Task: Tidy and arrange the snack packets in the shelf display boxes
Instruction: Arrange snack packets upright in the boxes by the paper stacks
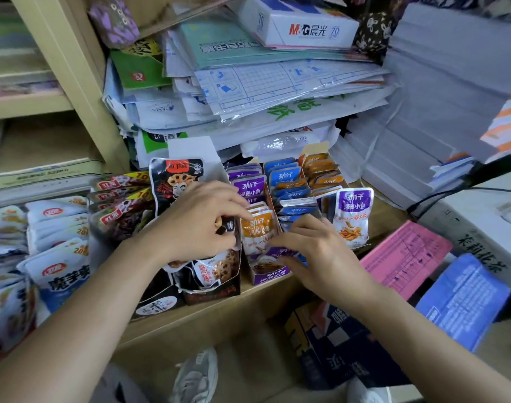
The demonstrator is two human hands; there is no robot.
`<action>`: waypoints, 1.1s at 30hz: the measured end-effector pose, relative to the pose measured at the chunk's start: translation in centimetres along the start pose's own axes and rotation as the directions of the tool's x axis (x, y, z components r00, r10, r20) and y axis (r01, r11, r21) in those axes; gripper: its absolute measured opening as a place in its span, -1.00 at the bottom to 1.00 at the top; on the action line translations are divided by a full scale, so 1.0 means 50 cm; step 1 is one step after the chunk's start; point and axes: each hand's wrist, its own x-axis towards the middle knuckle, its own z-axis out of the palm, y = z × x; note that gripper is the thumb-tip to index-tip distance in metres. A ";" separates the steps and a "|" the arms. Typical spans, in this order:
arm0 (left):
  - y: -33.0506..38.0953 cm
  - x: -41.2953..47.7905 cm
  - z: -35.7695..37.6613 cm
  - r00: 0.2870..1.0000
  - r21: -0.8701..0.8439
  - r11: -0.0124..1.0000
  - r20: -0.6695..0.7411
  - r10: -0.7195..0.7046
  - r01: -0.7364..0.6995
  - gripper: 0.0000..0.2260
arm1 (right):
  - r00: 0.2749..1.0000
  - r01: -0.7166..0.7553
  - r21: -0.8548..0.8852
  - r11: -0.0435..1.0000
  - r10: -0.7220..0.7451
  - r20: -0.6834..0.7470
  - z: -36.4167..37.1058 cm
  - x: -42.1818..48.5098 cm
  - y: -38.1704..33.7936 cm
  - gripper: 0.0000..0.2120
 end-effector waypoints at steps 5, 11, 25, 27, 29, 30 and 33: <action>-0.033 0.042 0.010 0.942 0.165 0.980 -0.332 -0.050 0.110 -0.68 | 0.999 0.042 -0.051 0.998 -0.042 0.011 0.011 -0.017 -0.001 -0.82; -0.024 0.071 -0.009 0.820 0.059 0.979 -0.557 -0.130 0.195 -0.80 | 0.996 -0.064 -0.223 0.973 0.048 -0.077 0.037 -0.003 -0.021 -0.59; 0.118 0.039 0.065 0.996 0.047 0.997 -0.078 -0.052 0.056 -0.64 | 0.849 -0.479 0.097 0.873 0.488 -0.203 -0.083 -0.028 0.132 -0.39; 0.116 0.038 0.069 0.990 0.060 0.993 -0.108 -0.094 0.101 -0.73 | 0.839 -0.540 -0.021 0.842 0.536 -0.091 -0.094 -0.030 0.179 -0.26; 0.118 0.037 0.068 0.978 0.069 0.986 -0.158 -0.139 0.151 -0.81 | 0.842 -0.538 -0.005 0.843 0.538 0.023 -0.102 -0.037 0.202 -0.27; 0.117 0.038 0.068 0.971 0.085 0.981 -0.181 -0.160 0.177 -0.85 | 0.848 -0.529 0.036 0.848 0.528 0.044 -0.109 -0.042 0.207 -0.32; 0.112 0.041 0.070 0.959 0.118 0.968 -0.206 -0.193 0.220 -0.91 | 0.882 -0.471 0.081 0.878 0.466 0.072 -0.144 -0.058 0.206 -0.59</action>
